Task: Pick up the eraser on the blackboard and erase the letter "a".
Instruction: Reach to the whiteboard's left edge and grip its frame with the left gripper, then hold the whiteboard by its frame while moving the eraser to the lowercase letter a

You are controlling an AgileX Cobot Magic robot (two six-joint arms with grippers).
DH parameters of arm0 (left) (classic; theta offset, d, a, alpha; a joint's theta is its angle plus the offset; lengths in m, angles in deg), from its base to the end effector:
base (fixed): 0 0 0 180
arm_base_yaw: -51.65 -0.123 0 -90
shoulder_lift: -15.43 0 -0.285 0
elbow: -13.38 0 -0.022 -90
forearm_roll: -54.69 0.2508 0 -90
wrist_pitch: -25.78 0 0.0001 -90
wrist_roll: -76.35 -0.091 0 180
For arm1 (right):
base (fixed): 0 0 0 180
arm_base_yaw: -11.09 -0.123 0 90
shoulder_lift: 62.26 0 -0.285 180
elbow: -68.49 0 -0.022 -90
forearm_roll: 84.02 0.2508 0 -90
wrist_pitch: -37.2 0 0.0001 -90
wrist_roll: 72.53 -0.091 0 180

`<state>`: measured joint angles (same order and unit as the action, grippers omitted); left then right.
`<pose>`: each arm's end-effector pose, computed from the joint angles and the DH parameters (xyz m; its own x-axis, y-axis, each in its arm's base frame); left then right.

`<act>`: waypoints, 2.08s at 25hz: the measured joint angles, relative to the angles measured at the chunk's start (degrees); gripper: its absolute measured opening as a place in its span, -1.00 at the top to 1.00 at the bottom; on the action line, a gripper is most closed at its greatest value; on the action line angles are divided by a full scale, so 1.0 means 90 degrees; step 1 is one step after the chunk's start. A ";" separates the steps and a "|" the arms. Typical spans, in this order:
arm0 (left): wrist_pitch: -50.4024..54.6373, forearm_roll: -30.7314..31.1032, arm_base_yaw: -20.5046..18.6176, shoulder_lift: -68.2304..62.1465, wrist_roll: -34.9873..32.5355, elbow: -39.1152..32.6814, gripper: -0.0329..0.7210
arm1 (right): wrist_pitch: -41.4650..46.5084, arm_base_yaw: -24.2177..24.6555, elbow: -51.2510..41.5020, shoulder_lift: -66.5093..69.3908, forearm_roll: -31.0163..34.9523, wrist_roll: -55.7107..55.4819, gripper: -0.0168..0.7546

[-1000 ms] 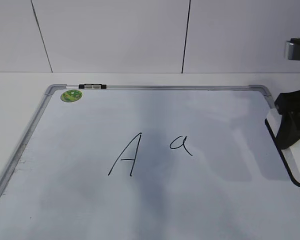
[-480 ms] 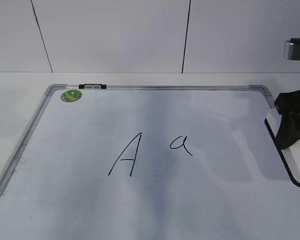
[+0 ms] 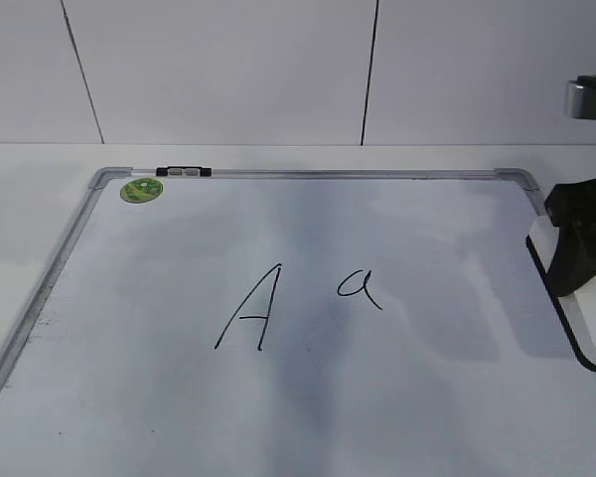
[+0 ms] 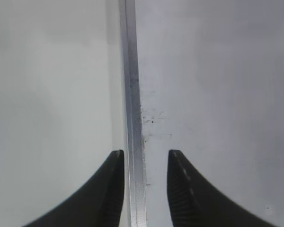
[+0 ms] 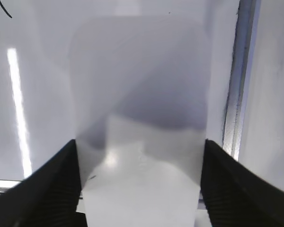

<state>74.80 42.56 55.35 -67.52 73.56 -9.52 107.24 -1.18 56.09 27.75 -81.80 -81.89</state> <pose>0.2498 -0.0306 0.2776 -0.9070 -0.0316 -0.4199 0.0500 0.9820 -0.1819 0.2549 0.0588 0.2854 -0.9917 -0.0360 -0.1232 -0.0435 0.9973 0.0587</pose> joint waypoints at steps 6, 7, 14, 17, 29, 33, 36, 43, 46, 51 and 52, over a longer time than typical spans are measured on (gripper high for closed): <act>0.0257 -0.0023 0.0000 -0.1273 0.0000 0.0743 0.29 | 0.0000 0.0000 0.0000 0.0000 0.0000 -0.0064 -0.49; 0.0270 -0.0033 0.0000 -0.1410 0.0000 0.0855 0.29 | 0.0000 0.0000 0.0000 0.0000 0.0000 -0.0064 -0.49; 0.0399 -0.0131 0.0000 -0.2435 0.0000 0.1217 0.29 | 0.0000 0.0000 0.0000 0.0000 0.0000 -0.0064 -0.49; 0.0404 -0.0205 0.0000 -0.2860 0.0000 0.1217 0.29 | 0.0000 0.0000 0.0000 0.0000 0.0000 -0.0064 -0.49; 0.0206 -0.0243 0.0000 -0.3500 0.0000 0.1284 0.29 | 0.0000 0.0000 0.0000 0.0000 -0.0011 -0.0053 -0.49; 0.0192 -0.0200 0.0000 -0.3670 0.0000 0.1392 0.29 | 0.0000 0.0000 0.0000 0.0000 -0.0011 -0.0029 -0.49; 0.0184 -0.0114 0.0000 -0.3684 0.0000 0.1494 0.29 | 0.0000 0.0000 0.0000 0.0000 -0.0011 -0.0015 -0.49; 0.0179 -0.0030 0.0000 -0.3684 0.0000 0.1538 0.29 | 0.0000 0.0000 0.0000 0.0000 -0.0011 -0.0001 -0.49; 0.0169 -0.0030 0.0000 -0.3684 0.0000 0.1538 0.29 | 0.0000 0.0000 0.0000 0.0000 -0.0011 -0.0001 -0.49; 0.0140 -0.0007 0.0000 -0.3698 0.0000 0.1538 0.29 | 0.0000 0.0000 0.0000 0.0000 -0.0011 -0.0001 -0.49; 0.0140 -0.0007 0.0000 -0.3726 0.0000 0.1538 0.29 | 0.0000 0.0000 0.0000 0.0000 -0.0011 0.0002 -0.49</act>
<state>76.06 42.49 55.35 -101.05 73.56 4.32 107.24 -1.18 56.09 27.75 -81.90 -81.88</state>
